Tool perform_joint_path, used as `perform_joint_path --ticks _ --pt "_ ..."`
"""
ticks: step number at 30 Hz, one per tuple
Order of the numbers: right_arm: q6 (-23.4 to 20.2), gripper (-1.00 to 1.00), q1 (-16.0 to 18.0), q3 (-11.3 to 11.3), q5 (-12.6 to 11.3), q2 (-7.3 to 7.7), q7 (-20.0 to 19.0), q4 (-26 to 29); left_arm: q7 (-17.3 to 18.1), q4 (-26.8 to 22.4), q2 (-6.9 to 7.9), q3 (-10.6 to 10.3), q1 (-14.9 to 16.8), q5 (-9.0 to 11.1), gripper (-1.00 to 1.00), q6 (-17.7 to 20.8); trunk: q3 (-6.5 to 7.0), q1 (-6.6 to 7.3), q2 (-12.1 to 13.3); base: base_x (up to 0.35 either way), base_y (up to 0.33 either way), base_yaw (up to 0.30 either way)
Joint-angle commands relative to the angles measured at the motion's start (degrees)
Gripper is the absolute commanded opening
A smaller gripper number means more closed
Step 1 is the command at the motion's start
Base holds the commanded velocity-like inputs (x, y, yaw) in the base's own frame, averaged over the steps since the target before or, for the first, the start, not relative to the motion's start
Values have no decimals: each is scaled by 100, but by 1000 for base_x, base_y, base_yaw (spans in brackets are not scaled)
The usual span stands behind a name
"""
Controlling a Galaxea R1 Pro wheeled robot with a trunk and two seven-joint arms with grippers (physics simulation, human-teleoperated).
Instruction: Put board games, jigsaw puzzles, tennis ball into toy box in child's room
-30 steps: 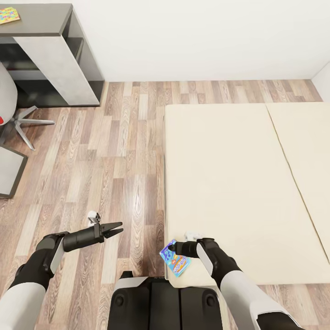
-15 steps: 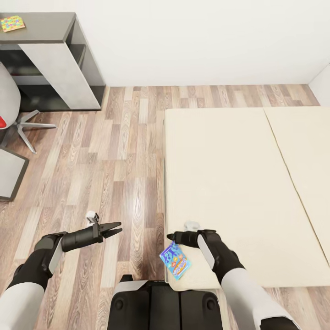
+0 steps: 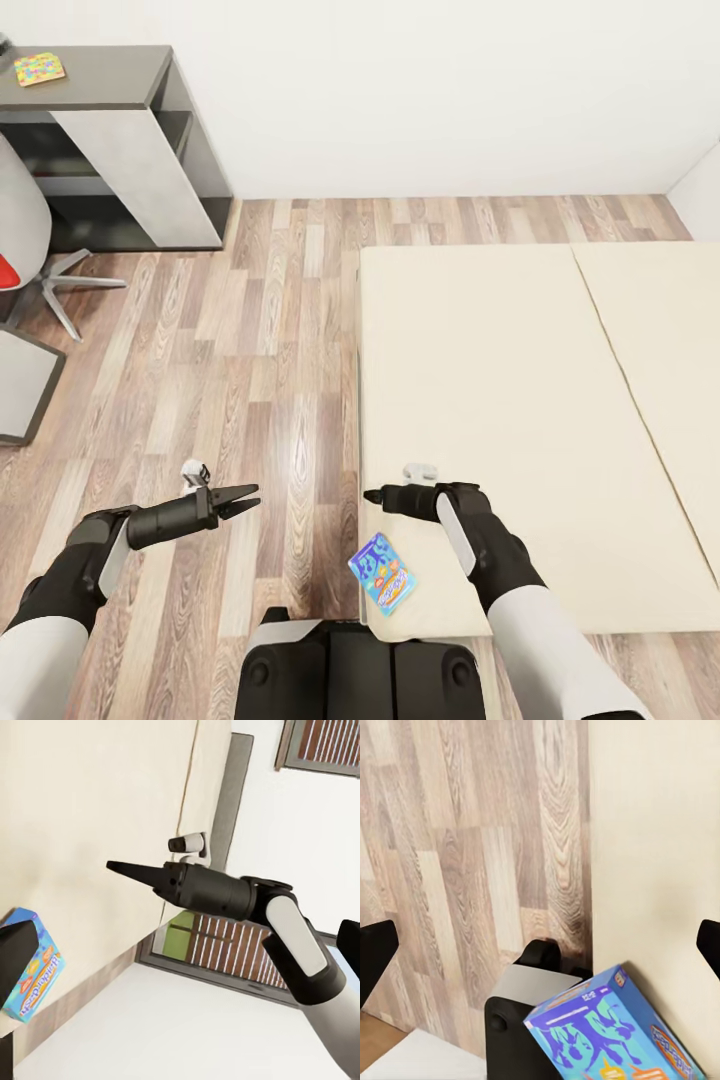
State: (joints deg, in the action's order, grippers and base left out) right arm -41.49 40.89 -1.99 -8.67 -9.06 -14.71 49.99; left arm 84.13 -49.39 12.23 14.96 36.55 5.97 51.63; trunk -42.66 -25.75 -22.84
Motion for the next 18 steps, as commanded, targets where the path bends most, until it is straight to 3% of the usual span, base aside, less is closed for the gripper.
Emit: perform_joint_path --ticks 1,6,18 --pt "-101 100 -3 2 -38 0 -30 25 24 1 55 -1 1 10 100 62 3 -4 -8 0 0 0" --pt "-223 100 -28 11 -38 13 -191 213 3 4 188 2 0 12 100 56 51 -4 -8 0 0 0" --pt "-459 100 -203 15 -47 52 -315 600 -16 25 339 1 -108 -6 100 -71 163 -4 -8 0 0 0"
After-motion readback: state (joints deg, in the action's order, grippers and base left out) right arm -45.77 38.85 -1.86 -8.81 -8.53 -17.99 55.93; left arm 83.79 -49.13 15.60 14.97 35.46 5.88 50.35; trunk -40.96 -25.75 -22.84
